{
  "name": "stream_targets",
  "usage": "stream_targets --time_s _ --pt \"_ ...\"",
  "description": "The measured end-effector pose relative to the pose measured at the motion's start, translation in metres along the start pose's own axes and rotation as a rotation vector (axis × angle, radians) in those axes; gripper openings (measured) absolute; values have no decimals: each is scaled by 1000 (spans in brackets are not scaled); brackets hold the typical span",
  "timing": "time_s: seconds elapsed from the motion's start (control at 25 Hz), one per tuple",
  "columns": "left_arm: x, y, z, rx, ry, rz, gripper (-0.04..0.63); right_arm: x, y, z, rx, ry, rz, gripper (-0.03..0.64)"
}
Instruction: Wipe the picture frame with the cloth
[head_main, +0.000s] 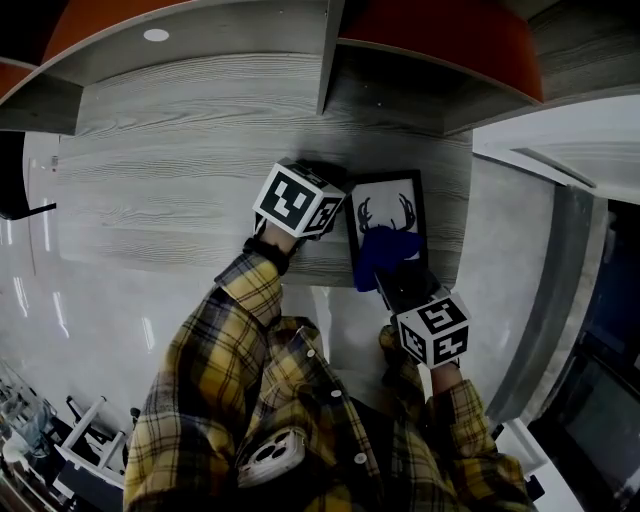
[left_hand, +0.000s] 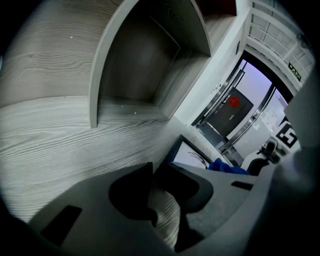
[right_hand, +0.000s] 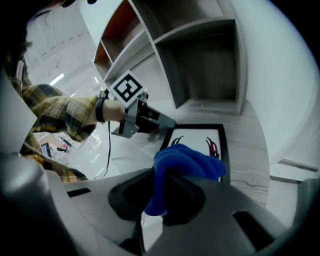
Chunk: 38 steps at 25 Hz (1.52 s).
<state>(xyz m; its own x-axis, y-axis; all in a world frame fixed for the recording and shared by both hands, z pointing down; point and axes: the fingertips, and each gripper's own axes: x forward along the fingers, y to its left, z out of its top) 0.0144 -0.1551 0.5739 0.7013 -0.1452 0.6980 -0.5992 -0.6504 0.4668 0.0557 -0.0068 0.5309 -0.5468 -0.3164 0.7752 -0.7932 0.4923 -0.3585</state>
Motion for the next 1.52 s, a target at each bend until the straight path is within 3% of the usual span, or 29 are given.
stream_targets --time_s 0.28,0.48,0.72,0.8,1.16,1.52 --pt "0 0 0 16 -10 13 86 -33 -19 105 -70 -251 -61 48" --pt "0 -1 0 18 -12 14 86 -3 -53 136 -84 -273 -122 49" --pt "-1 0 0 20 -12 14 86 50 -87 99 -95 -130 -193 48" --pt "-1 0 0 23 -14 18 86 55 -89 89 -105 -124 -200 48" --pt "0 1 -1 15 -18 23 86 44 -80 62 -75 -67 -149 49" --pt "-1 0 -1 12 -16 23 86 13 -52 -2 -41 26 -88 49"
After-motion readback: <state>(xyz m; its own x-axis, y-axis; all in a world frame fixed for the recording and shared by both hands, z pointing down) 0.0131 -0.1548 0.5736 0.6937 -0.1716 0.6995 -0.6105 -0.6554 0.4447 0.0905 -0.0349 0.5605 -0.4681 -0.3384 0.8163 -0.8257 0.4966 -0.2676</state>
